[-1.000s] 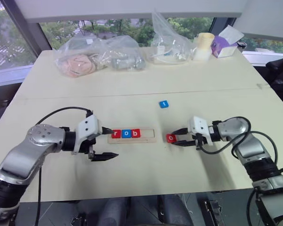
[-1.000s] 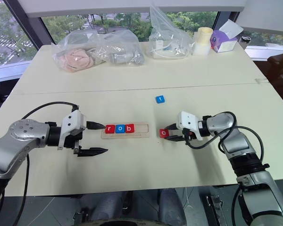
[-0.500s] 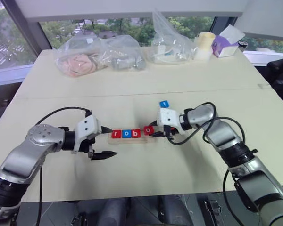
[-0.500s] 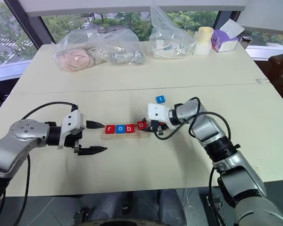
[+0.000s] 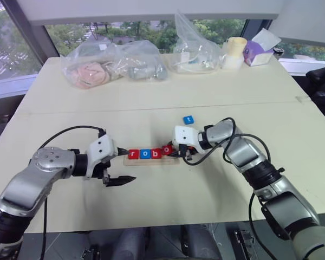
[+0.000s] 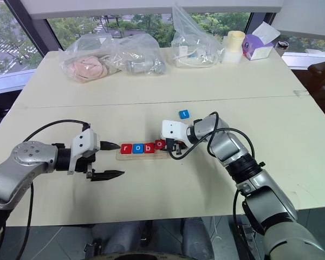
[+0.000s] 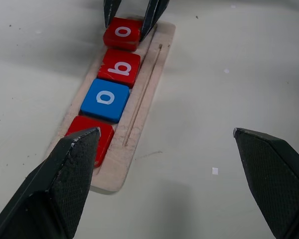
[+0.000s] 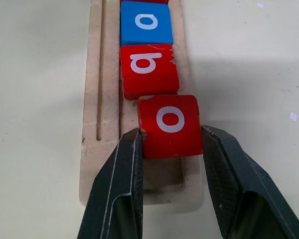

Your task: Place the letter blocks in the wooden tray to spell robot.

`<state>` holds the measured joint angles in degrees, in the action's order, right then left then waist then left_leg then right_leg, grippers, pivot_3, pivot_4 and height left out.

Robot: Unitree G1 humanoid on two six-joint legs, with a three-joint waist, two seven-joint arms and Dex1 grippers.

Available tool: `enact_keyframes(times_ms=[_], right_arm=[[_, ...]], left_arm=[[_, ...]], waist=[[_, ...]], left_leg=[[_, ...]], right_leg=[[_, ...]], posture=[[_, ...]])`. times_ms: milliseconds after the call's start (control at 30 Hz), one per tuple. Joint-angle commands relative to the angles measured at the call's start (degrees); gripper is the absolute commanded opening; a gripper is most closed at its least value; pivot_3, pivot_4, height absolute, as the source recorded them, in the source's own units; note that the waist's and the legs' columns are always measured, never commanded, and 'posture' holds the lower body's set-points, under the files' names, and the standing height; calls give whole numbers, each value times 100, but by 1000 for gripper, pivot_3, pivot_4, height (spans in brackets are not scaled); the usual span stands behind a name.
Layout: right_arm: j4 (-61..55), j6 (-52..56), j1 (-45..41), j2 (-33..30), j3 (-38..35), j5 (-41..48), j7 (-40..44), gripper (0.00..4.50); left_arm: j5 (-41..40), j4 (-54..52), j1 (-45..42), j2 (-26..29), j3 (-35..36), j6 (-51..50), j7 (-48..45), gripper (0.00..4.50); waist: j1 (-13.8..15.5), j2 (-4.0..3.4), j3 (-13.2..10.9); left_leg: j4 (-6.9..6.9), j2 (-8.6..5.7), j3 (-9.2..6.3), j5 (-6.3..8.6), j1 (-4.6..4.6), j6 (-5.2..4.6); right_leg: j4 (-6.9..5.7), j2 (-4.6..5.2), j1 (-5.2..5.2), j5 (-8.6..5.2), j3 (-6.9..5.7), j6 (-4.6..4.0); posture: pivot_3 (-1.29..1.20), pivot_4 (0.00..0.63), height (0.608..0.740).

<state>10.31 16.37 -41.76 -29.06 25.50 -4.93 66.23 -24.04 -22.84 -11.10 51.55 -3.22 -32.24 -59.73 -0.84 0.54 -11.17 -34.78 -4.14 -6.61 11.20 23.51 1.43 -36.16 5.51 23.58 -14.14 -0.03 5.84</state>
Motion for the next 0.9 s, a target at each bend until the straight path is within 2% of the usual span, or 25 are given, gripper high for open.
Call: enact_keyframes(times_ms=[33,267,333,367,767,900], right_arm=[[-308,51,-75,-24,-68,26,48,1113],[-452,183,5,9,-50,30,35,1113],[-442,159,25,22,-28,-20,-23,2182],[-444,162,30,24,-28,-28,-38,2536],[-478,655,-159,102,-671,363,-388,2536],[-975,1082,91,-31,-926,973,9,2536]], left_arm=[[-28,-146,-66,-2,83,14,10,4500],[27,-66,-170,-13,-23,53,-5,4500],[32,-51,-187,-15,-37,63,-14,4500],[35,-38,-197,-17,-40,69,-19,4500],[86,-30,-194,-47,-22,50,-17,4500],[84,-34,-179,-39,-7,24,-13,4500]], waist=[[0,0,0],[0,0,0],[1,0,0],[0,0,0],[1,0,0],[2,-1,0]], left_leg=[[0,0,0,0,0,0],[0,0,0,0,0,0],[0,0,0,0,0,0],[0,0,0,0,0,0],[0,0,0,0,0,0],[0,0,0,0,0,0]], right_leg=[[0,0,0,0,0,0],[0,0,0,0,0,0],[0,0,0,0,0,0],[0,0,0,0,0,0],[0,-1,0,0,0,0],[0,0,1,0,0,0]], posture=[[0,150,740],[0,150,740],[0,150,740],[0,150,740],[0,150,740],[0,150,740]])
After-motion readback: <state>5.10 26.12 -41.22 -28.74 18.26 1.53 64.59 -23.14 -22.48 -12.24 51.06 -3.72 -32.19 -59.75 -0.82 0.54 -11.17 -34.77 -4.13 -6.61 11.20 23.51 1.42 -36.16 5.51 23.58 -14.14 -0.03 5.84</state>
